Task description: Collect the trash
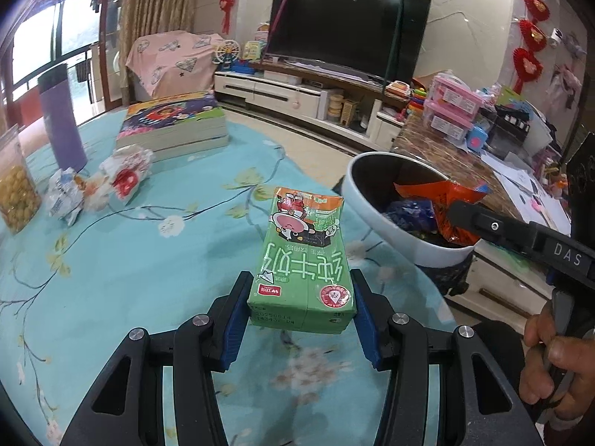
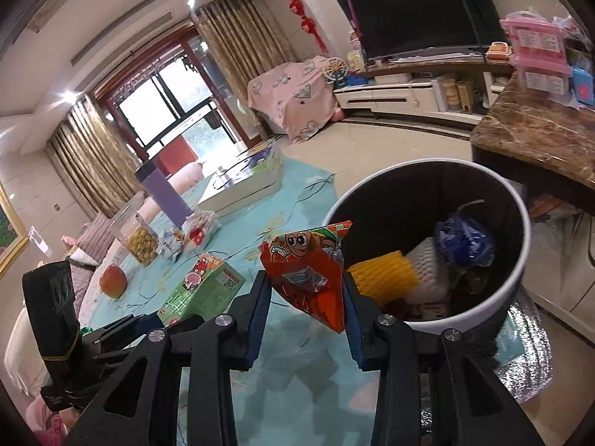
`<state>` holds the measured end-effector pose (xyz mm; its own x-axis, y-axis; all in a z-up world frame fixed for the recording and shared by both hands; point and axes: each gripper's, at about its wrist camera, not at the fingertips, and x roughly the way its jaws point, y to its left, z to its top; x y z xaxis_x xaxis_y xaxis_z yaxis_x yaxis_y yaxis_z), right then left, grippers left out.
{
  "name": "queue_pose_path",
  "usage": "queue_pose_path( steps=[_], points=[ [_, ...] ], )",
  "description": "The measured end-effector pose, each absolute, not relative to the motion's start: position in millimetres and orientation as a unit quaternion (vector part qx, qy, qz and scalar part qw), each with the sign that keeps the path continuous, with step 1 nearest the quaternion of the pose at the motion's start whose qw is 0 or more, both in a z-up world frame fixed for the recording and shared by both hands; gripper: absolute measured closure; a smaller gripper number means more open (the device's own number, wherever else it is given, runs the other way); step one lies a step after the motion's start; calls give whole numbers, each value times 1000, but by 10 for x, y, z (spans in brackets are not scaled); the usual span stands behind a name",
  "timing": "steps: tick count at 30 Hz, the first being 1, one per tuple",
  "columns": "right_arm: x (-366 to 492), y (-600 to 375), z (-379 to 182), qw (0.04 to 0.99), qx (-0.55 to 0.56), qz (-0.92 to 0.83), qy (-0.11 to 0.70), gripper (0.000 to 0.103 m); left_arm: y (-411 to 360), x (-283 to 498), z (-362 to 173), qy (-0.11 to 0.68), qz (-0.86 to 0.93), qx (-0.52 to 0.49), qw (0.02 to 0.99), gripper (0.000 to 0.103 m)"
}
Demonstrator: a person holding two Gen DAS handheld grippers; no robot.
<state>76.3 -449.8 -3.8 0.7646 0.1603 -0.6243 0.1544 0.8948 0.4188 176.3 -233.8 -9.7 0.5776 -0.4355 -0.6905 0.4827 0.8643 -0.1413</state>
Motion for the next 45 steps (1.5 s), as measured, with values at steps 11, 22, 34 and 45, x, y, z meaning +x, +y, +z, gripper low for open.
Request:
queue_pose_path(
  steps=[11,22,34,45],
  points=[
    [576,-4779,-17,911,236,-26,339,66,-2616,1752,-17,369,-288,45,883,53],
    [477,-4937,-54,908,244,-44,337,66,-2817,1810,-15,366,-302,58,878,53],
    [480,-5103,-70,906,246,-56,339,66,-3068,1907,1,364,-315,70,873,53],
    [579,-5199,-74,905,243,-59,343,66,-3305,2009,-29,363,-321,87,870,53]
  ],
)
